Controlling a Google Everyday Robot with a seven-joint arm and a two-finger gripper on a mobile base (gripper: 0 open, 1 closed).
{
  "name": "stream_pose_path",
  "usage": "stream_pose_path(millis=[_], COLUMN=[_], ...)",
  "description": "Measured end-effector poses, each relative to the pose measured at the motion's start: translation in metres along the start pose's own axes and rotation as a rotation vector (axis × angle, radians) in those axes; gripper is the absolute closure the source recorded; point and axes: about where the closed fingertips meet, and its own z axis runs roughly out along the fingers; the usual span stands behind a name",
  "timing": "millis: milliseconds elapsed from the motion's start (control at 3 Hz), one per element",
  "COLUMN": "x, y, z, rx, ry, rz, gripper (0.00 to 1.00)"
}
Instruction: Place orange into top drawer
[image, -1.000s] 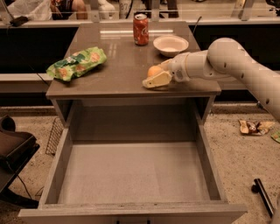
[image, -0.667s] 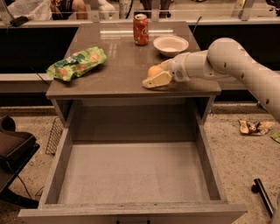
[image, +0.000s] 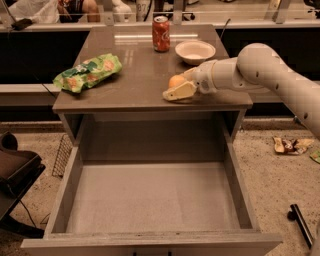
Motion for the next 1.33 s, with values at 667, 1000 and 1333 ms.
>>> stream_pose_path(millis=[667, 1000, 1333], x=[-0.0001, -0.0002, -0.0002], y=[0.0, 0.0, 0.0001], z=[-0.0001, -0.0002, -0.0001], rx=[0.0, 0.0, 0.0], ry=[0.0, 0.0, 0.0], rz=[0.0, 0.0, 0.0], gripper=[1.0, 1.0, 0.82])
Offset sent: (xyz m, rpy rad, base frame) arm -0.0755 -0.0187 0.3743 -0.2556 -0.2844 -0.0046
